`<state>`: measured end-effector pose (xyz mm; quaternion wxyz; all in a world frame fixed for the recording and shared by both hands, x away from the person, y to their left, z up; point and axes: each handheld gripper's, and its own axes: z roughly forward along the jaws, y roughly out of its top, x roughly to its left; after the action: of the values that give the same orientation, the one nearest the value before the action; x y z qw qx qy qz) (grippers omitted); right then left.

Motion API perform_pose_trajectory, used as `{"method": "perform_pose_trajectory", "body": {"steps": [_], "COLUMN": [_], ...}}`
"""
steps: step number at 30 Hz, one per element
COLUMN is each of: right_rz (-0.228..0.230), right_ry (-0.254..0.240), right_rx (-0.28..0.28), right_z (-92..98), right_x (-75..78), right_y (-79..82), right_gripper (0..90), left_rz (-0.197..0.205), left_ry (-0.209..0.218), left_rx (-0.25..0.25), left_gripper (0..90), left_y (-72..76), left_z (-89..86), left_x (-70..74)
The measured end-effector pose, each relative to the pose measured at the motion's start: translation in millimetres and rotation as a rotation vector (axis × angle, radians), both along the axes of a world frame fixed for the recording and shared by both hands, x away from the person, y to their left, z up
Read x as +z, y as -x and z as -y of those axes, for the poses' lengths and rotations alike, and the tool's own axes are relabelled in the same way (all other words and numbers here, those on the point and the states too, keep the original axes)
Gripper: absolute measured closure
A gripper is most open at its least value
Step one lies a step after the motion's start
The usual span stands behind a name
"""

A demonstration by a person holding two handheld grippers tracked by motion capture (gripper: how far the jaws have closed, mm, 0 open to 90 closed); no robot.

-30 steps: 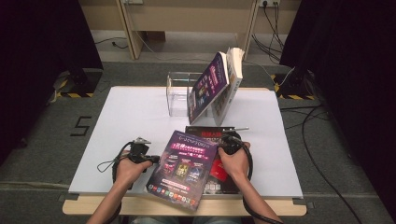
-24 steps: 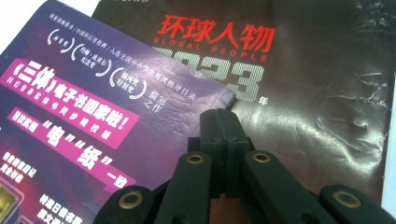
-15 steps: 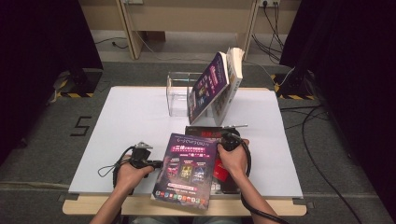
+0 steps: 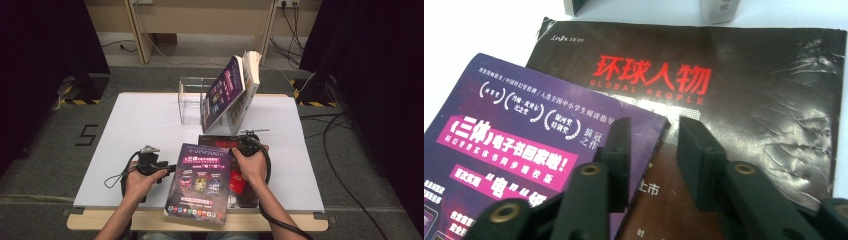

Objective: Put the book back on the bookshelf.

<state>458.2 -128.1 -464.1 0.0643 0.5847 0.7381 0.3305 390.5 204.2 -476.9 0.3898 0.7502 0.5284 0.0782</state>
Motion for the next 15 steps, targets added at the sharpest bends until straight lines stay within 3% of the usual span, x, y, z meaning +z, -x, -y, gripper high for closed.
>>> {"method": "perform_pose_trajectory", "body": {"steps": [4, 15], "right_rz": [-0.021, -0.037], "right_ry": [-0.021, -0.028], "right_rx": [0.002, 0.005], "right_z": [-1.6, -4.6], "right_x": [-0.8, -5.7], "right_y": [-4.3, -16.2], "right_gripper": [61.2, 59.5], "left_rz": [-0.026, -0.040], "left_ry": [0.006, 0.013], "left_rx": [-0.002, -0.013], "left_gripper": [51.2, 50.1], "left_y": [-6.7, -10.3], "left_z": [6.3, 10.5], "left_x": [-6.0, -7.9]}}
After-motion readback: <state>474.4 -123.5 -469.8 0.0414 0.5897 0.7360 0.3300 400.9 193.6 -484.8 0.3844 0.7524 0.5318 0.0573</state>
